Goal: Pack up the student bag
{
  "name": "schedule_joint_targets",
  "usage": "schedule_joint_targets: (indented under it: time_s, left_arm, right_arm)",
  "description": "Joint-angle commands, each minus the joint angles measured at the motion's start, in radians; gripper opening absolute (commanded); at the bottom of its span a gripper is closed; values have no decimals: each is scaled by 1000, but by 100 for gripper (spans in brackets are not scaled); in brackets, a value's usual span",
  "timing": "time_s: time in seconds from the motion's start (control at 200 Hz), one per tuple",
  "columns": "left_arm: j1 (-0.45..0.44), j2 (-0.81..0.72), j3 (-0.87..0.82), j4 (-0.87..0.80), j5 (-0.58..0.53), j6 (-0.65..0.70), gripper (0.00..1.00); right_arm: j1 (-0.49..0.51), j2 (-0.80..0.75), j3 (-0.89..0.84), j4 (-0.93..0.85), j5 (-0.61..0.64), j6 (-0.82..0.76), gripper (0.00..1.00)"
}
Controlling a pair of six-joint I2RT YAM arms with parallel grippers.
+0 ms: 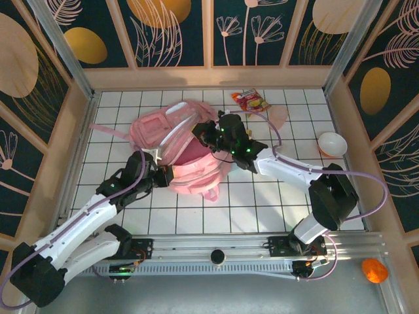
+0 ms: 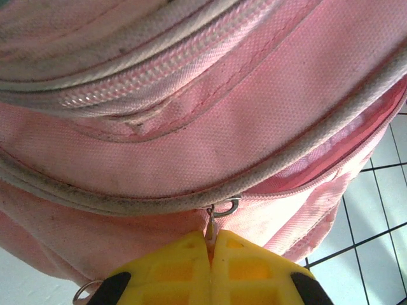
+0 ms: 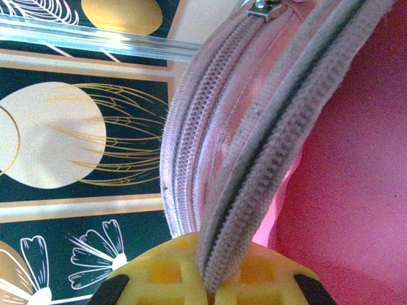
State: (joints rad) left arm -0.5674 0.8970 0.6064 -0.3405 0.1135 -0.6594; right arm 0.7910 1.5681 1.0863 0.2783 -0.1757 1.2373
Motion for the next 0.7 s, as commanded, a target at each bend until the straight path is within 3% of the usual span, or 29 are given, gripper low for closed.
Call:
schedule_joint_targets:
  time_s: [0.0, 0.22, 0.45, 0.696]
  left_arm:
    - [8, 17, 10, 21, 3, -14, 8]
    - [8, 29, 25, -28, -64, -5, 0]
    - [10, -22, 29, -120, -175, 9, 0]
    - [21, -43, -5, -99, -153, 6, 0]
  right_arm:
    - [19, -1, 63, 125, -56, 3, 0]
    - [16, 8, 65, 113, -70, -1, 0]
    - [-50, -32, 59, 27, -122, -55, 0]
    - [-126, -40, 73, -23, -247, -108, 0]
